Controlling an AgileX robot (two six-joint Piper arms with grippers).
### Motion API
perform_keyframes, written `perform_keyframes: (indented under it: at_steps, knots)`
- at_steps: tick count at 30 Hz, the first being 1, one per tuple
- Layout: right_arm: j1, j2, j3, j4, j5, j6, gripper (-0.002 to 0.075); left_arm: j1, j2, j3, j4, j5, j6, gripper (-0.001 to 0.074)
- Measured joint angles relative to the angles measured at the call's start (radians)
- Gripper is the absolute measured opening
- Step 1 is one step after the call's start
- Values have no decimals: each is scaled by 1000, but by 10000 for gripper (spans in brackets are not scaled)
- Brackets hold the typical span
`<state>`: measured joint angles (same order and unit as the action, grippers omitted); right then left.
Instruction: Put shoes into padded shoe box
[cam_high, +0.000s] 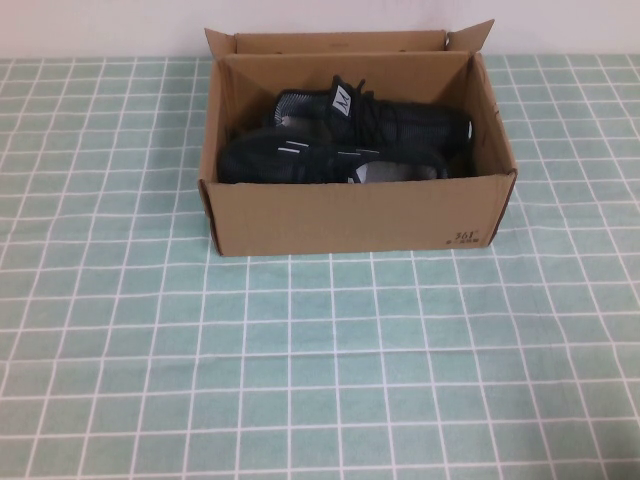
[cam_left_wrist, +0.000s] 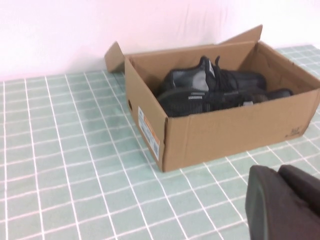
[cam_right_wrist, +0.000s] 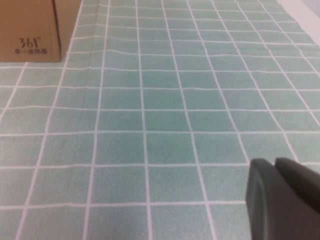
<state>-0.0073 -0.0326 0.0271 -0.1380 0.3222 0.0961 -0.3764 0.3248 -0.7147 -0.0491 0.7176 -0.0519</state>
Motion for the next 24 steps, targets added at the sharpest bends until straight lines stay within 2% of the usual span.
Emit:
perform_keyframes:
  at_steps: [16, 19, 24]
  knots:
    - [0, 0, 0, 0, 0, 0, -8, 0, 0, 23, 49, -13, -2, 4]
    - [0, 0, 0, 0, 0, 0, -8, 5, -29, 105, 74, -80, -2, 4]
    - [0, 0, 0, 0, 0, 0, -8, 26, -188, 337, 80, -254, -2, 4]
